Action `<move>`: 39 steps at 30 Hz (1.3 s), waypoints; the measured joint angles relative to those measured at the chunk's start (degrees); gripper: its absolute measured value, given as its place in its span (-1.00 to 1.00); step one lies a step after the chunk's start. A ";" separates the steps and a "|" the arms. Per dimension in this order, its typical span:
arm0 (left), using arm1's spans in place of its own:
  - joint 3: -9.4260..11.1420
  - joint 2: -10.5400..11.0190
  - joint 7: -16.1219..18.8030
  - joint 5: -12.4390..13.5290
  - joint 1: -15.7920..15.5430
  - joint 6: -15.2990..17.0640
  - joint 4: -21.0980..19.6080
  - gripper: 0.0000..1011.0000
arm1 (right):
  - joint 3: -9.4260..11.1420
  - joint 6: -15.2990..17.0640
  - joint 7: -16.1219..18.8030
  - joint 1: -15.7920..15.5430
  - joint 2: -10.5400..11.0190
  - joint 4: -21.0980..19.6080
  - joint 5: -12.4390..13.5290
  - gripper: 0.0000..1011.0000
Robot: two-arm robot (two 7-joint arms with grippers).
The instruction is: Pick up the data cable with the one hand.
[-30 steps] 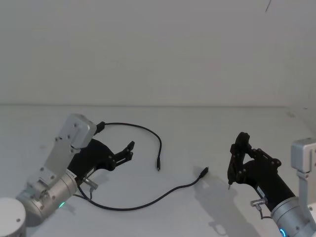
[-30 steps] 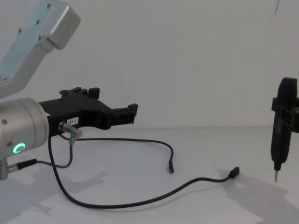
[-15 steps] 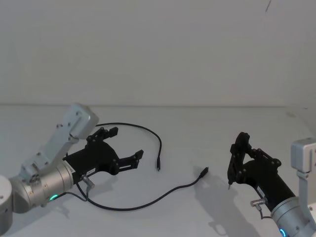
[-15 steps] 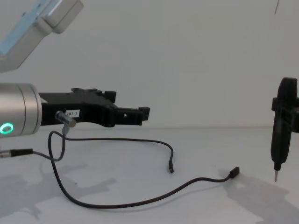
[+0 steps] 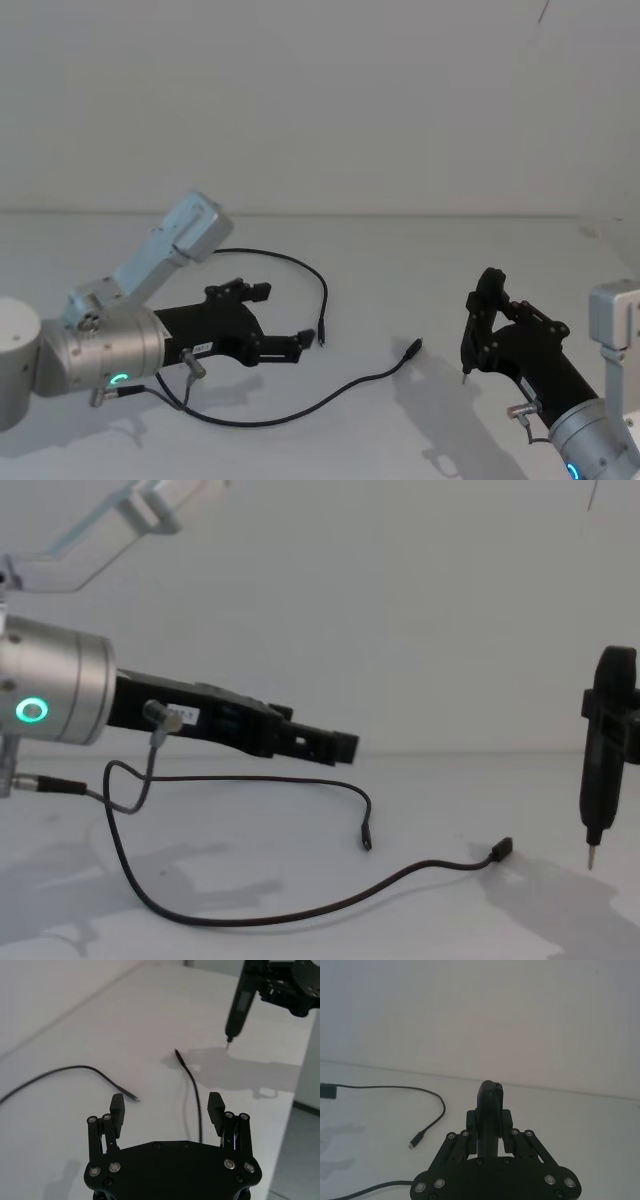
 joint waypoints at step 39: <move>12.21 -6.20 -0.06 4.68 -9.59 8.67 8.29 0.98 | 0.00 0.00 0.00 0.00 0.00 0.00 0.00 -0.45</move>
